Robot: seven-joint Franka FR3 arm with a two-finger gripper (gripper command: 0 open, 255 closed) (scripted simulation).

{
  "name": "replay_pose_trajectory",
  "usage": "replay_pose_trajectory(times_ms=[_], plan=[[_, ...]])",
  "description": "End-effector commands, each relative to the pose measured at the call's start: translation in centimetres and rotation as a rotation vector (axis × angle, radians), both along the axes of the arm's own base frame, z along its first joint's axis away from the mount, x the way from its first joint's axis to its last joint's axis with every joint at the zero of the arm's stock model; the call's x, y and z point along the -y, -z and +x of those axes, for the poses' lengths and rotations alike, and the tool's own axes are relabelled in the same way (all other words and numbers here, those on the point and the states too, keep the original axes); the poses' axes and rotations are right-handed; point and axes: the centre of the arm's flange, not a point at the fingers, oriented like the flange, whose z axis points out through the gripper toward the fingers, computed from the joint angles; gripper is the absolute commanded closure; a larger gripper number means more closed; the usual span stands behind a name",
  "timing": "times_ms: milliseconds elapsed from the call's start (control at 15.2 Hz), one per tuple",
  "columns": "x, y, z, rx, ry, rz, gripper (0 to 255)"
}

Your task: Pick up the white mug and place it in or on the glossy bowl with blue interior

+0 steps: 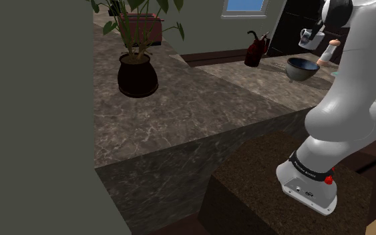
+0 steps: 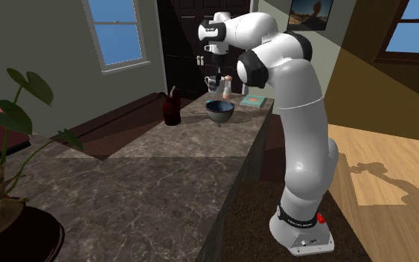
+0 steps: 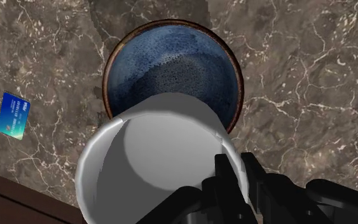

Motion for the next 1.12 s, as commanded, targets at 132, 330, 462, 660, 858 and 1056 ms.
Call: replay_pose_trajectory(times_ms=[132, 330, 462, 660, 858, 1056], plan=[[2.1, 0.9, -0.8, 0.001, -0.003, 0.001, 255], [2.1, 2.5, -0.8, 0.001, -0.003, 0.001, 255], [2.1, 3.6, -0.8, 0.001, -0.003, 0.001, 255], [2.1, 5.2, -0.8, 0.001, -0.003, 0.001, 255], [2.1, 6.8, -0.8, 0.001, -0.003, 0.001, 255], [2.1, 8.3, -0.8, 0.001, -0.003, 0.001, 255]])
